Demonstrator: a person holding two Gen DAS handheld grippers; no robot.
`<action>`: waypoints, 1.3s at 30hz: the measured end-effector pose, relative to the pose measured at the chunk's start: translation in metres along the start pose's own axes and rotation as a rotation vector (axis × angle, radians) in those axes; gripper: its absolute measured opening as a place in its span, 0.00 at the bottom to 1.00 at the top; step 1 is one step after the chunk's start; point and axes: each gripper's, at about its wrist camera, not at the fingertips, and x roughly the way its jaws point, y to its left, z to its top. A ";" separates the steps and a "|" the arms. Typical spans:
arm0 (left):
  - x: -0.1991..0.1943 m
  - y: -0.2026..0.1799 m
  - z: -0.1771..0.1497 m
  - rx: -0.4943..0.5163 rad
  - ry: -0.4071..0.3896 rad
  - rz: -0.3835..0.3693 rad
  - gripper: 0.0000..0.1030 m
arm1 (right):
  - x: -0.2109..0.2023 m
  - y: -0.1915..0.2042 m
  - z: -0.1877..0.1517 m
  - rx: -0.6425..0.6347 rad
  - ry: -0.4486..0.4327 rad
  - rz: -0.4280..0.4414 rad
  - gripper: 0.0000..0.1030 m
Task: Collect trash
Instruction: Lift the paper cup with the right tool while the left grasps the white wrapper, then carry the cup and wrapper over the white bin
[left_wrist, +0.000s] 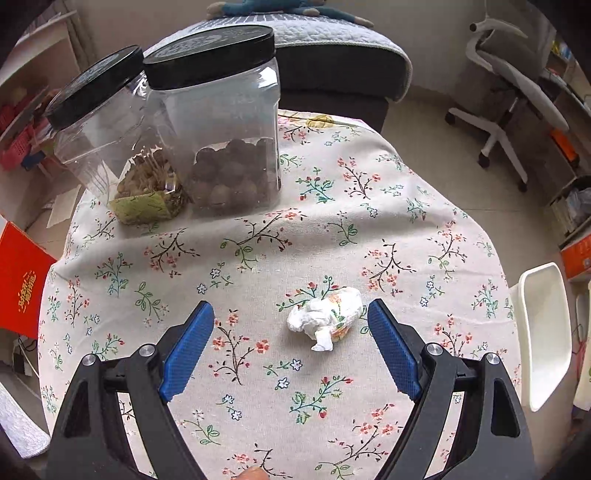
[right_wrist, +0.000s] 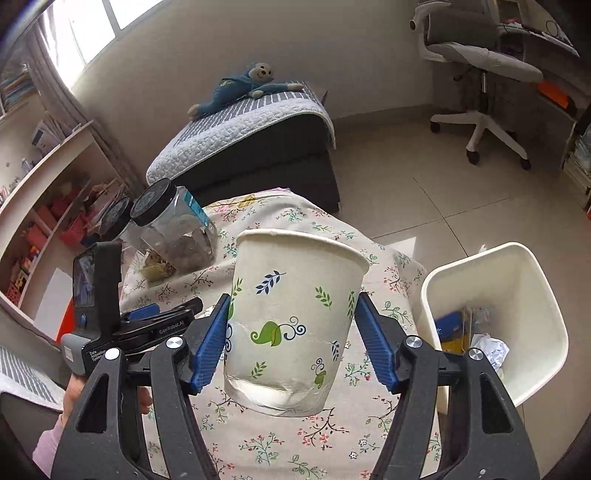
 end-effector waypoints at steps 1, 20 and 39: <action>0.004 -0.008 0.000 0.037 -0.010 0.013 0.80 | -0.001 -0.005 -0.001 0.005 0.002 -0.006 0.62; -0.036 0.000 -0.042 -0.007 -0.097 0.024 0.35 | -0.056 -0.013 -0.024 -0.108 -0.099 -0.029 0.63; -0.178 -0.043 -0.089 -0.115 -0.459 0.061 0.37 | -0.118 -0.032 -0.036 -0.155 -0.338 -0.104 0.65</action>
